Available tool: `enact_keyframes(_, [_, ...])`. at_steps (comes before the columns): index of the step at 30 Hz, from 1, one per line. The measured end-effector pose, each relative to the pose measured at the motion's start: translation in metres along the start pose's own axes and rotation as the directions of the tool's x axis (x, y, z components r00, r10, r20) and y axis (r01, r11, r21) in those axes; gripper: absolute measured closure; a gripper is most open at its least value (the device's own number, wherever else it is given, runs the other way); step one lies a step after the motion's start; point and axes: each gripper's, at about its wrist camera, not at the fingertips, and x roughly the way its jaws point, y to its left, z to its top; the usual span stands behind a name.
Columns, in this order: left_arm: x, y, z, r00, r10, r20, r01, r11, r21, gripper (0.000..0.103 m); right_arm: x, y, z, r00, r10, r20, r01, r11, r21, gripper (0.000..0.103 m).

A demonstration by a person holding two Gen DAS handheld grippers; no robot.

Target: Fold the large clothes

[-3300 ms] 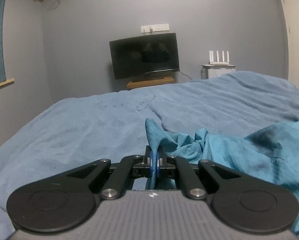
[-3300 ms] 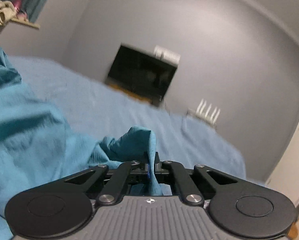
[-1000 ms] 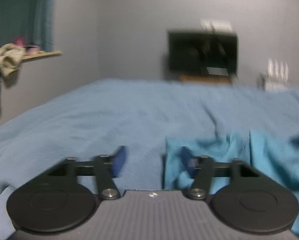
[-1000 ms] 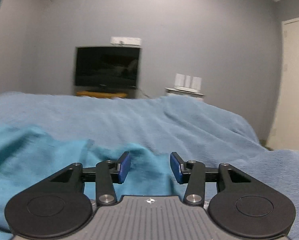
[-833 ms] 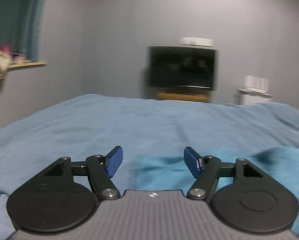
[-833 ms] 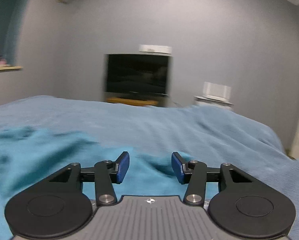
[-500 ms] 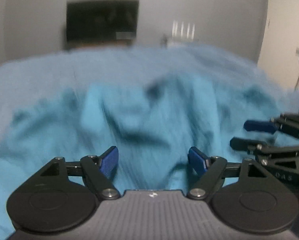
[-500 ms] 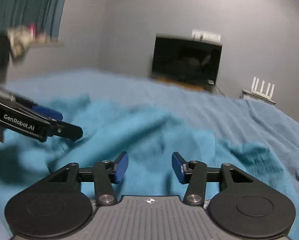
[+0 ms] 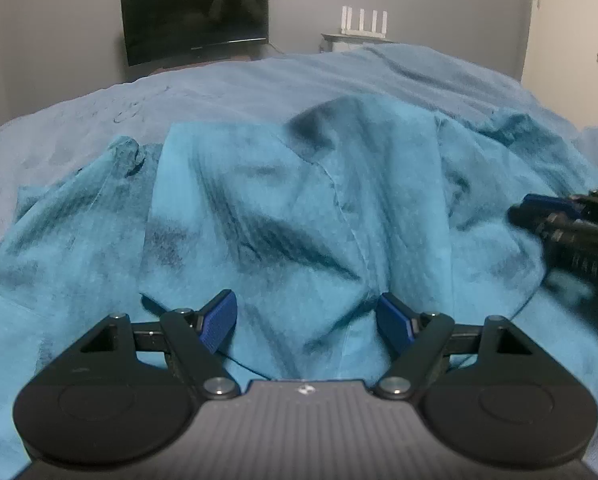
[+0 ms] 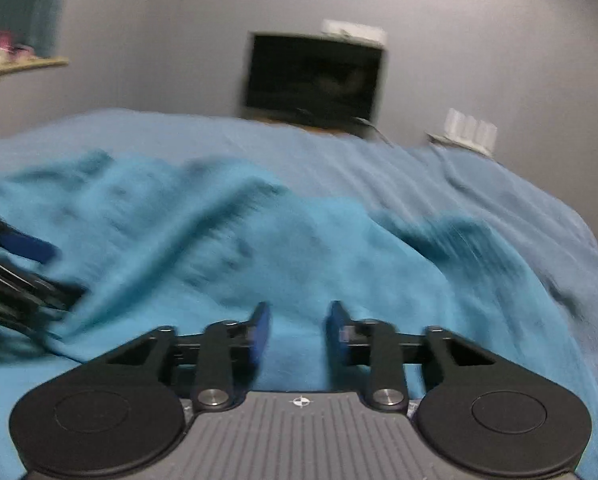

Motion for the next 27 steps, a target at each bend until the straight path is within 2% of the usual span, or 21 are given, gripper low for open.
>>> enact_keyframes(1, [-0.003, -0.001, -0.002, 1.000, 0.005, 0.000, -0.005, 1.000, 0.006, 0.027, 0.003, -0.006, -0.001, 1.000, -0.029, -0.003, 0.029, 0.999, 0.018, 0.085])
enact_keyframes(3, [-0.004, -0.002, -0.003, 1.000, 0.013, -0.003, -0.012, 1.000, 0.008, 0.026, 0.004, -0.016, -0.001, 0.996, -0.092, -0.020, 0.093, 0.994, 0.062, 0.071])
enact_keyframes(6, [-0.008, 0.000, -0.007, 1.000, 0.025, -0.012, -0.025, 1.000, 0.003, 0.026, 0.002, -0.029, -0.007, 0.994, -0.096, -0.045, 0.101, 0.989, 0.106, 0.063])
enact_keyframes(9, [-0.020, 0.003, -0.014, 0.999, 0.049, -0.009, -0.050, 0.999, -0.019, 0.026, -0.007, -0.034, -0.015, 0.993, -0.113, -0.045, 0.118, 0.983, 0.141, 0.059])
enact_keyframes(11, [-0.034, 0.003, -0.019, 0.999, 0.051, 0.017, -0.050, 0.998, -0.028, 0.026, -0.025, -0.032, -0.017, 0.994, -0.108, -0.007, 0.108, 0.979, 0.173, 0.059])
enact_keyframes(13, [-0.051, -0.004, -0.026, 0.998, 0.035, 0.059, -0.035, 0.999, -0.008, 0.026, -0.051, -0.021, -0.018, 0.997, -0.040, 0.070, 0.028, 0.987, 0.157, 0.059])
enact_keyframes(15, [-0.063, -0.014, -0.032, 0.997, -0.001, 0.083, -0.001, 0.999, 0.033, 0.026, -0.074, -0.004, -0.022, 0.993, 0.050, 0.109, -0.063, 0.991, 0.115, 0.060])
enact_keyframes(17, [-0.069, -0.028, -0.040, 0.997, -0.024, 0.068, 0.018, 0.995, 0.098, 0.027, -0.085, 0.016, -0.027, 0.985, 0.142, 0.101, -0.146, 0.988, 0.041, 0.058])
enact_keyframes(19, [-0.066, -0.036, -0.052, 1.000, 0.013, 0.017, -0.016, 0.988, 0.153, 0.027, -0.088, 0.034, -0.035, 0.979, 0.194, 0.056, -0.192, 0.981, -0.043, 0.058])
enact_keyframes(21, [-0.063, -0.031, -0.062, 0.999, 0.033, -0.034, -0.028, 0.990, 0.139, 0.026, -0.082, 0.043, -0.044, 0.989, 0.148, -0.031, -0.150, 0.985, -0.081, 0.059])
enact_keyframes(22, [-0.065, -0.025, -0.066, 0.998, 0.037, -0.044, -0.031, 0.991, 0.133, 0.026, -0.081, 0.040, -0.049, 0.989, 0.133, -0.067, -0.137, 0.989, -0.059, 0.059])
enact_keyframes(23, [-0.069, -0.021, -0.070, 0.998, 0.056, -0.040, -0.049, 0.988, 0.147, 0.026, -0.083, 0.035, -0.054, 0.988, 0.129, -0.084, -0.133, 0.990, -0.042, 0.060])
enact_keyframes(25, [-0.080, -0.015, -0.077, 0.992, 0.125, -0.018, -0.120, 0.975, 0.189, 0.026, -0.089, 0.025, -0.061, 0.994, 0.063, -0.094, -0.068, 0.996, -0.051, 0.059])
enact_keyframes(26, [-0.084, -0.012, -0.079, 0.987, 0.158, -0.012, -0.152, 0.970, 0.191, 0.026, -0.092, 0.017, -0.063, 0.995, 0.024, -0.095, -0.028, 0.999, -0.036, 0.051])
enact_keyframes(27, [-0.088, -0.006, -0.081, 0.981, 0.191, -0.016, -0.186, 0.968, 0.171, 0.022, -0.094, 0.005, -0.065, 0.995, 0.013, -0.101, -0.012, 1.000, 0.007, 0.041])
